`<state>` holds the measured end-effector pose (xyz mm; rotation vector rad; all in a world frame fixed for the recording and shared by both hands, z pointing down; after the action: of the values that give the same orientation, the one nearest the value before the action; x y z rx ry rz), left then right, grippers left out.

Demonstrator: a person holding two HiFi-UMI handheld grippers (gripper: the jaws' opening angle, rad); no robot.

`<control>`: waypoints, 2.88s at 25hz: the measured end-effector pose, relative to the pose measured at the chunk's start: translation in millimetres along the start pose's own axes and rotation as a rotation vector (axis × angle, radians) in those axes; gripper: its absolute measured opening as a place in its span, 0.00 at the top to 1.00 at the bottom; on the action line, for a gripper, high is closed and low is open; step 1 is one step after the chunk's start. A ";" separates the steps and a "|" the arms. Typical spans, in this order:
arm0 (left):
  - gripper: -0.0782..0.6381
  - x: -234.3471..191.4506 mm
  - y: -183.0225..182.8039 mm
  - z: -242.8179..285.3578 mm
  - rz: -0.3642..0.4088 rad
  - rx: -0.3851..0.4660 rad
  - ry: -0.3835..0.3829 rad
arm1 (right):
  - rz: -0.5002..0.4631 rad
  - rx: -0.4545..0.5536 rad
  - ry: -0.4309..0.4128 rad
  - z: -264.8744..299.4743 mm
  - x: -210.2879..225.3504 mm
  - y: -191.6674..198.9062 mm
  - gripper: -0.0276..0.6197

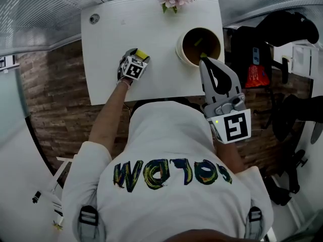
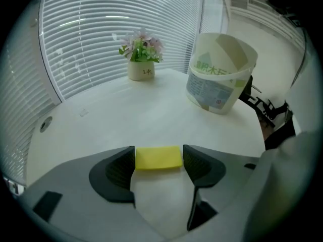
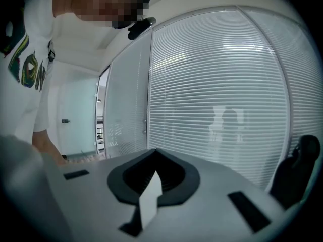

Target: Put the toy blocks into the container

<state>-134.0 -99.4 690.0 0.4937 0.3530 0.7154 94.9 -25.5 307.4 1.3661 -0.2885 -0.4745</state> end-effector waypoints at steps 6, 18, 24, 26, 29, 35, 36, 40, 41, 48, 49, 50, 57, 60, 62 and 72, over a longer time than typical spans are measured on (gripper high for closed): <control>0.48 -1.6 2.6 3.3 -0.002 -0.013 0.001 | 0.001 -0.006 0.003 -0.2 2.3 3.3 0.95; 0.48 0.3 -7.8 -17.4 -0.024 0.053 -0.021 | -0.011 0.003 -0.009 -2.3 0.2 2.1 0.95; 0.48 5.9 -22.1 -46.0 -0.035 0.132 -0.050 | -0.029 0.014 -0.008 -5.6 0.5 -2.0 0.95; 0.48 9.5 -28.8 -60.4 -0.030 0.171 -0.069 | -0.032 0.016 -0.007 -7.1 -0.7 -3.6 0.95; 0.48 14.8 -38.4 -78.2 -0.036 0.233 -0.087 | -0.029 0.023 -0.005 -9.4 -0.4 -5.7 0.95; 0.48 33.4 -60.0 -126.5 -0.083 0.353 -0.118 | -0.045 0.024 -0.005 -14.8 -1.1 -5.0 0.95; 0.48 36.9 -63.8 -135.1 -0.089 0.377 -0.123 | -0.045 0.025 -0.004 -15.1 -1.2 -4.9 0.95; 0.48 52.3 -84.9 -174.3 -0.091 0.476 -0.147 | -0.046 0.028 -0.004 -16.6 0.3 -4.9 0.95; 0.48 55.4 -90.6 -184.4 -0.089 0.503 -0.152 | -0.046 0.028 -0.004 -16.9 0.2 -4.9 0.95; 0.48 70.5 -124.9 -254.4 -0.081 0.676 -0.184 | -0.049 0.022 -0.014 -17.9 -2.5 -3.1 0.95; 0.48 73.8 -129.0 -263.0 -0.078 0.694 -0.183 | -0.050 0.022 -0.015 -18.0 -2.6 -3.0 0.95; 0.48 77.3 -132.7 -271.0 -0.077 0.711 -0.183 | -0.051 0.022 -0.015 -17.9 -2.8 -2.7 0.95; 0.48 95.9 -151.8 -305.0 -0.073 0.802 -0.182 | -0.052 0.008 -0.005 -17.0 0.6 2.9 0.95; 0.48 99.7 -158.2 -306.1 -0.062 0.810 -0.172 | -0.048 0.004 0.002 -19.9 3.5 4.3 0.95; 0.48 102.0 -162.6 -304.7 -0.055 0.812 -0.161 | -0.044 0.001 0.011 -21.5 6.3 5.3 0.95; 0.48 131.9 -196.4 -282.9 0.000 0.820 -0.044 | -0.038 -0.017 0.104 -45.1 31.5 10.7 0.95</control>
<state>-68.4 -48.3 330.7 1.2809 0.6043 0.5360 145.0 -0.3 307.0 1.3767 -0.1730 -0.4346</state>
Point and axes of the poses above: the fingertips, and each gripper's own axes: z forward along the fingers, x to its right, y out of its underside, the point moved 7 cm from there along -z, backward along the fingers, and after that the axes turned 6 degrees about y, right-handed, at the moved point
